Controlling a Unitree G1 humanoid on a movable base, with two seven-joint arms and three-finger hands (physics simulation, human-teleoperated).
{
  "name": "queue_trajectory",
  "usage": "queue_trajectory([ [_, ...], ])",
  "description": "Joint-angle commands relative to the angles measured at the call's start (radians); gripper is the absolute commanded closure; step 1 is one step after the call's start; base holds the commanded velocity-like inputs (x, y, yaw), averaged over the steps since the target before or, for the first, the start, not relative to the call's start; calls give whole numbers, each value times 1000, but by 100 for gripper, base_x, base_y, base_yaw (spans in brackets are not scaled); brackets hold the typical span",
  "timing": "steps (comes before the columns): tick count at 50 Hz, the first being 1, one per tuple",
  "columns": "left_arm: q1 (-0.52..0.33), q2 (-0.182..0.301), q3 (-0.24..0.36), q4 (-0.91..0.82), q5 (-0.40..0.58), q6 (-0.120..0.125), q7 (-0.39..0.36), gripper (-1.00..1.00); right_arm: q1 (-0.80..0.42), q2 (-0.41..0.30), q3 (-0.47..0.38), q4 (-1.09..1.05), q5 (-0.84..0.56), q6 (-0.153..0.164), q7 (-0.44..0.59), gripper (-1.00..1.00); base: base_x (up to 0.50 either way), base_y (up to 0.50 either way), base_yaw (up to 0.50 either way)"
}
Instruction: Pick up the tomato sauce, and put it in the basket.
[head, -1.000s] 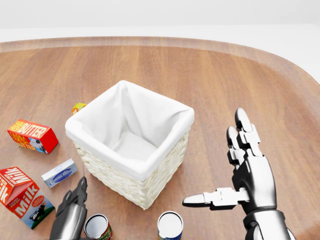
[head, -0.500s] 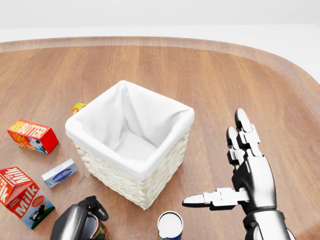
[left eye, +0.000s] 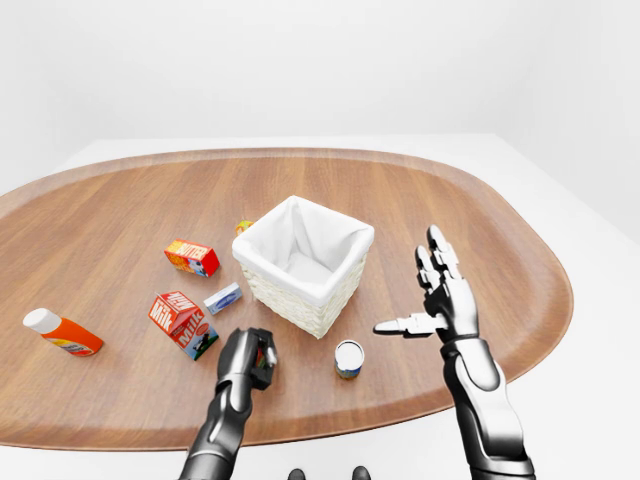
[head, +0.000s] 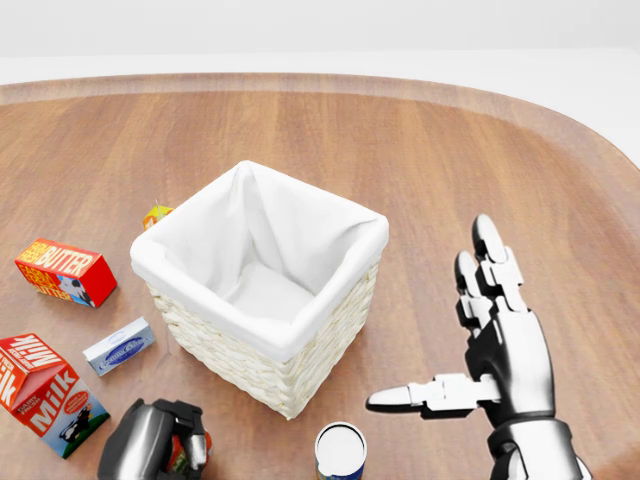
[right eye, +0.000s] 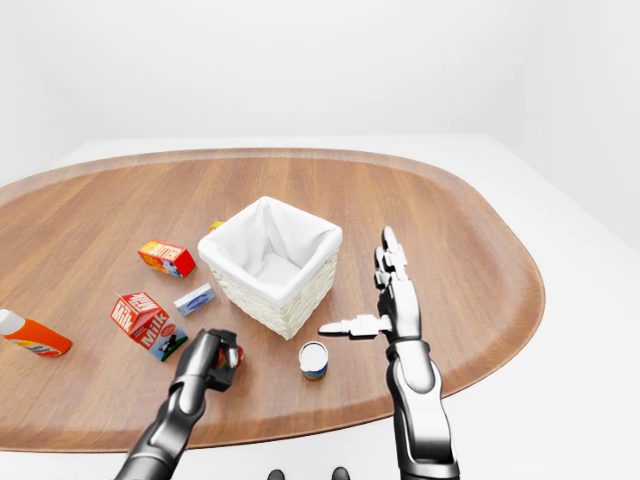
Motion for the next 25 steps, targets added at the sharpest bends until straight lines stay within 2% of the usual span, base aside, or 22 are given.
queue_trajectory([
  [1, 63, -9, 6, -177, -32, 0, -60, 100, -2, 0, -5, -7, 10, 0, 0, -100, 0, 0, 0],
  [9, 134, -18, 17, -369, -48, 0, -132, 100, 3, 0, -5, -12, 16, 0, 0, -100, 0, 0, 0],
  [25, 218, -32, 34, -611, -74, 0, -227, 100, 2, 1, -2, -7, 12, 0, -5, -100, 0, 0, 0],
])
